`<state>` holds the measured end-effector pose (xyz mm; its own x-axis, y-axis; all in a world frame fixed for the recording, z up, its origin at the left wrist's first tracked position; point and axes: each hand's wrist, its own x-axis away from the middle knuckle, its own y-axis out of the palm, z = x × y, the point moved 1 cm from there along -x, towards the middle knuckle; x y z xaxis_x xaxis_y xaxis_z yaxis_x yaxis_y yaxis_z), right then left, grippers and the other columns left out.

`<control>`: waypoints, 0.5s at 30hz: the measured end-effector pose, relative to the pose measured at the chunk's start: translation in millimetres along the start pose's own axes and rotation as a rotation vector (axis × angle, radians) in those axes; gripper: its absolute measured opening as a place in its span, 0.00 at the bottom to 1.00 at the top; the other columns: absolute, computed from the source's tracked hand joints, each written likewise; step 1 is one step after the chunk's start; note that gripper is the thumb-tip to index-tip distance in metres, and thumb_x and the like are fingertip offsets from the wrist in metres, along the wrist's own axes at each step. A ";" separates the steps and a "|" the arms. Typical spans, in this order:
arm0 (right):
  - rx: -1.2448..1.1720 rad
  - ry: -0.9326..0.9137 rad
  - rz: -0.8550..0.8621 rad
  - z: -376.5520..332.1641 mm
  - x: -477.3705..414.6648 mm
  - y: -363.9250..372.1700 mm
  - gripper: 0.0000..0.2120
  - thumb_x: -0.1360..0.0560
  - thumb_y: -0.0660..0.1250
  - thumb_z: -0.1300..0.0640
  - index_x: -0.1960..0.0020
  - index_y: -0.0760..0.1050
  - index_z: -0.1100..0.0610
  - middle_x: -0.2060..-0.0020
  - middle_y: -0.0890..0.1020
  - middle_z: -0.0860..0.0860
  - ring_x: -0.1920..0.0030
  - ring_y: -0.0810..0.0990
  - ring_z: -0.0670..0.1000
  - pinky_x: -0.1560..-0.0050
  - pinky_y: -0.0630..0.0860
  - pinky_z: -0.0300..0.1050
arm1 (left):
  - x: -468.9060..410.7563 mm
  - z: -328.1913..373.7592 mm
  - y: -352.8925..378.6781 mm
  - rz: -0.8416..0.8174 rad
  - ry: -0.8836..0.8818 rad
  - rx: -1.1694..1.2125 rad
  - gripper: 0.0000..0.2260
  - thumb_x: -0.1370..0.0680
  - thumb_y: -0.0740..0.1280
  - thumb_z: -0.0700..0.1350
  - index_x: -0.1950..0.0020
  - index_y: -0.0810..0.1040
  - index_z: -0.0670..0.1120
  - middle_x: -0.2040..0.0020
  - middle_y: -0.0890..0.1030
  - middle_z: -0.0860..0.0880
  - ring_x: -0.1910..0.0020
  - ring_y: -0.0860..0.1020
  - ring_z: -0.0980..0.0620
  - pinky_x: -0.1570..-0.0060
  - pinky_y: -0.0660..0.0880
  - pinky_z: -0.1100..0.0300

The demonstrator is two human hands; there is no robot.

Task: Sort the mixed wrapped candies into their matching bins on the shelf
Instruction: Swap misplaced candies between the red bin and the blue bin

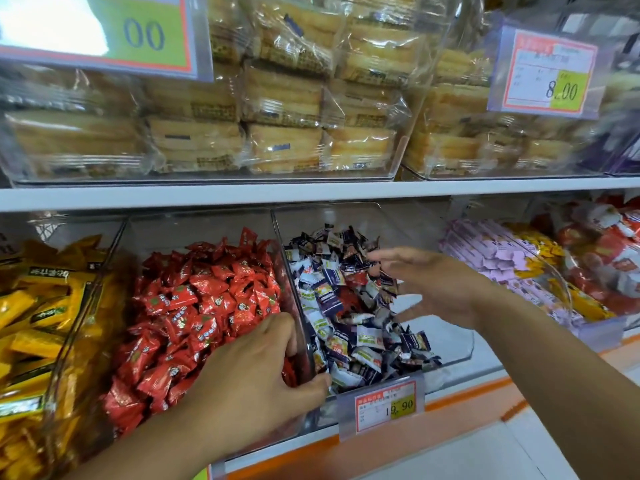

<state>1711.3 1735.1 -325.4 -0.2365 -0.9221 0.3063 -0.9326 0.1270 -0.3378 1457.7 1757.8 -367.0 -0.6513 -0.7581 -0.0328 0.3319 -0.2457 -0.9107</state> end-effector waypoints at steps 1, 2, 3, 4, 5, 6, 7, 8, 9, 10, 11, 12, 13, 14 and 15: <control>0.023 -0.001 0.018 4.8 3.0 -2.9 0.11 0.20 0.62 0.52 0.39 0.77 0.44 0.37 0.76 0.45 0.37 0.71 0.54 0.44 0.78 0.57 | 0.1 0.3 -0.4 0.000 0.001 -0.003 0.20 0.30 0.58 0.71 0.55 0.61 0.55 0.57 0.70 0.53 0.65 0.68 0.54 0.67 0.63 0.61; 0.047 -0.008 0.036 9.4 5.3 -4.0 0.11 0.19 0.62 0.54 0.40 0.77 0.44 0.37 0.76 0.47 0.37 0.73 0.53 0.41 0.76 0.56 | 0.0 0.7 -0.5 0.003 0.002 -0.007 0.21 0.30 0.58 0.71 0.55 0.61 0.55 0.58 0.70 0.54 0.65 0.68 0.54 0.67 0.63 0.62; 0.077 -0.022 0.050 14.3 5.5 -3.4 0.12 0.19 0.62 0.56 0.41 0.77 0.44 0.37 0.77 0.48 0.38 0.74 0.51 0.39 0.75 0.54 | 0.2 0.9 -0.5 0.007 0.003 -0.008 0.21 0.30 0.58 0.71 0.55 0.61 0.55 0.58 0.69 0.54 0.65 0.68 0.54 0.67 0.64 0.62; 0.120 -0.047 0.072 18.1 4.6 -1.1 0.12 0.19 0.61 0.57 0.42 0.77 0.42 0.37 0.78 0.48 0.38 0.76 0.50 0.39 0.75 0.50 | 0.1 0.7 -0.3 0.011 0.003 -0.010 0.21 0.30 0.59 0.71 0.55 0.61 0.55 0.59 0.69 0.54 0.65 0.68 0.55 0.67 0.64 0.62; 0.176 -0.073 0.102 19.9 3.2 2.5 0.13 0.19 0.61 0.59 0.44 0.78 0.42 0.38 0.78 0.48 0.39 0.77 0.51 0.42 0.76 0.46 | 0.3 0.7 -0.3 0.013 0.003 -0.016 0.20 0.30 0.59 0.71 0.55 0.61 0.56 0.59 0.69 0.54 0.65 0.69 0.55 0.67 0.64 0.62; 0.232 -0.097 0.136 20.5 1.5 7.0 0.14 0.19 0.61 0.60 0.44 0.77 0.42 0.38 0.78 0.47 0.39 0.77 0.52 0.46 0.77 0.44 | 0.8 0.7 -0.2 0.013 0.001 -0.022 0.20 0.29 0.59 0.71 0.54 0.61 0.56 0.59 0.69 0.54 0.65 0.69 0.55 0.67 0.64 0.62; 0.278 -0.119 0.160 21.6 -1.5 11.2 0.15 0.19 0.61 0.61 0.41 0.76 0.44 0.37 0.78 0.47 0.39 0.78 0.53 0.49 0.77 0.43 | 1.0 0.7 0.0 0.014 0.001 -0.026 0.20 0.29 0.60 0.70 0.54 0.61 0.56 0.59 0.69 0.54 0.65 0.69 0.55 0.67 0.64 0.62; 0.321 -0.143 0.166 22.8 -5.8 15.3 0.16 0.19 0.61 0.62 0.37 0.75 0.46 0.36 0.77 0.48 0.38 0.77 0.53 0.51 0.77 0.39 | 1.3 0.6 0.3 0.016 0.002 -0.025 0.20 0.29 0.60 0.70 0.54 0.61 0.55 0.59 0.69 0.54 0.65 0.69 0.55 0.67 0.64 0.62; 0.365 -0.162 0.155 23.9 -11.0 19.4 0.18 0.20 0.61 0.62 0.33 0.72 0.47 0.33 0.75 0.48 0.38 0.76 0.51 0.53 0.76 0.35 | 1.3 0.5 0.2 0.020 0.004 -0.021 0.20 0.29 0.60 0.70 0.54 0.61 0.55 0.59 0.69 0.54 0.65 0.69 0.55 0.67 0.64 0.62; 0.401 -0.174 0.139 25.3 -16.1 23.9 0.20 0.20 0.62 0.62 0.30 0.69 0.48 0.32 0.73 0.48 0.38 0.75 0.50 0.55 0.75 0.34 | 1.3 0.5 0.1 0.023 0.005 -0.013 0.20 0.29 0.60 0.70 0.54 0.61 0.55 0.59 0.69 0.54 0.64 0.69 0.56 0.67 0.64 0.62; 0.432 -0.174 0.125 26.1 -21.0 27.7 0.23 0.20 0.63 0.62 0.28 0.66 0.47 0.31 0.71 0.48 0.39 0.76 0.51 0.55 0.76 0.37 | 1.2 0.3 -0.1 0.024 0.005 -0.004 0.20 0.29 0.60 0.70 0.55 0.61 0.55 0.59 0.69 0.54 0.63 0.69 0.57 0.66 0.64 0.62; 0.457 -0.166 0.117 27.4 -26.5 30.0 0.25 0.21 0.64 0.61 0.27 0.65 0.47 0.31 0.72 0.48 0.42 0.78 0.53 0.55 0.77 0.40 | 1.0 0.3 0.0 0.023 0.004 0.004 0.20 0.29 0.61 0.70 0.55 0.61 0.55 0.59 0.69 0.53 0.62 0.69 0.58 0.66 0.64 0.62; 0.476 -0.162 0.118 27.7 -31.7 31.2 0.25 0.21 0.65 0.61 0.27 0.66 0.47 0.33 0.73 0.49 0.46 0.80 0.53 0.56 0.77 0.40 | 1.1 0.3 -0.1 0.022 0.005 0.008 0.20 0.29 0.61 0.69 0.55 0.61 0.55 0.60 0.69 0.53 0.62 0.69 0.58 0.66 0.64 0.62; 0.487 -0.167 0.127 27.4 -35.5 31.2 0.23 0.22 0.66 0.60 0.29 0.68 0.48 0.38 0.76 0.50 0.52 0.80 0.50 0.60 0.76 0.37 | 1.0 0.3 0.0 0.022 0.006 0.011 0.20 0.29 0.61 0.69 0.55 0.61 0.55 0.60 0.69 0.53 0.62 0.69 0.58 0.66 0.64 0.61; 0.496 -0.172 0.133 26.0 -37.2 30.6 0.20 0.23 0.67 0.60 0.32 0.72 0.49 0.46 0.78 0.49 0.59 0.78 0.46 0.64 0.74 0.34 | 0.8 0.3 0.0 0.024 0.008 0.014 0.20 0.29 0.61 0.69 0.55 0.61 0.55 0.60 0.69 0.52 0.62 0.69 0.58 0.66 0.64 0.61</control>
<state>1698.7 1763.8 -370.2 -0.2571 -0.9616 0.0957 -0.6472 0.0978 -0.7560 1457.3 1757.0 -366.9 -0.6485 -0.7590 -0.0575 0.3569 -0.2365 -0.9037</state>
